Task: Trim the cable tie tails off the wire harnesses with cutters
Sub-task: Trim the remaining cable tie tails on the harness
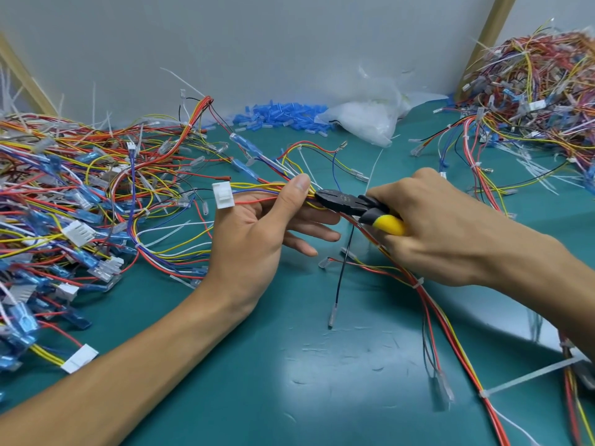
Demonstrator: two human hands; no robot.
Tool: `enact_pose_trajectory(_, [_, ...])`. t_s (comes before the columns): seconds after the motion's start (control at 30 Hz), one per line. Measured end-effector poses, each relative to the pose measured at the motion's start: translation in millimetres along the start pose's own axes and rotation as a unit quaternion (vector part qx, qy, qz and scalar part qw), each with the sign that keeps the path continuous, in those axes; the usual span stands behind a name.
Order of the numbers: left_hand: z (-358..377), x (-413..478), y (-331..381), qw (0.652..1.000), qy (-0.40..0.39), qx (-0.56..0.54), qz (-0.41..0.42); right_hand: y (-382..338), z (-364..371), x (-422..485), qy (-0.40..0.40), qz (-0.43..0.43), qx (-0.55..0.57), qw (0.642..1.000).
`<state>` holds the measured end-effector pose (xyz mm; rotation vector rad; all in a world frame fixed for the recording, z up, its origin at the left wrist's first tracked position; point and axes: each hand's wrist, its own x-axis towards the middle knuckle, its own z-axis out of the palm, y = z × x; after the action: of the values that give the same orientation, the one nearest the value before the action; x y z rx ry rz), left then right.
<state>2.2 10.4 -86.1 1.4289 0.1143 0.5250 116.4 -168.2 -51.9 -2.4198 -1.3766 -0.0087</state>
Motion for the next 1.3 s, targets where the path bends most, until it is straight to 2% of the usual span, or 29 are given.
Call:
enact_pose_trajectory(0.13, [-1.1, 1.0, 1.4, 1.0, 0.007, -0.017, -0.009, 0.3, 0.1, 2.7, 0.03, 0.003, 0.041, 0.999])
enact_pose_trajectory(0.3, [-3.8, 3.9, 2.7, 0.998, 0.025, -0.049, -0.023, 6.9, -2.9, 5.4, 0.144, 0.036, 0.124, 0.981])
enact_pose_trajectory(0.47, [-4.3, 6.8, 5.4, 0.996, 0.045, -0.069, -0.042, 10.7, -6.8, 7.0, 0.185, 0.043, 0.125, 0.974])
enact_pose_trajectory(0.57, [-6.1, 9.4, 4.9, 0.993, 0.053, -0.086, -0.054, 9.3, -5.8, 6.3, 0.17, 0.027, 0.136, 0.976])
enact_pose_trajectory(0.67, [-8.2, 10.9, 3.6, 0.993, 0.057, -0.095, -0.049, 4.6, -2.1, 4.2, 0.124, -0.015, 0.123, 0.984])
enact_pose_trajectory(0.83, [-12.2, 12.0, -6.9, 0.996, 0.022, -0.085, 0.001, -3.2, 1.6, 0.9, 0.05, -0.08, 0.122, 0.988])
enact_pose_trajectory(0.97, [-10.2, 13.0, -11.4, 0.997, -0.008, -0.07, 0.042, -7.9, 0.5, -0.8, 0.031, -0.149, 0.051, 0.987])
enact_pose_trajectory(1.13, [-9.7, 12.7, -11.9, 0.998, -0.026, -0.031, 0.038, -5.5, 0.6, -0.9, 0.009, -0.155, 0.022, 0.988])
enact_pose_trajectory(1.3, [-10.5, 12.5, -13.2, 0.995, -0.019, -0.086, 0.037, 4.8, -16.5, -0.6, 0.034, -0.148, 0.05, 0.987])
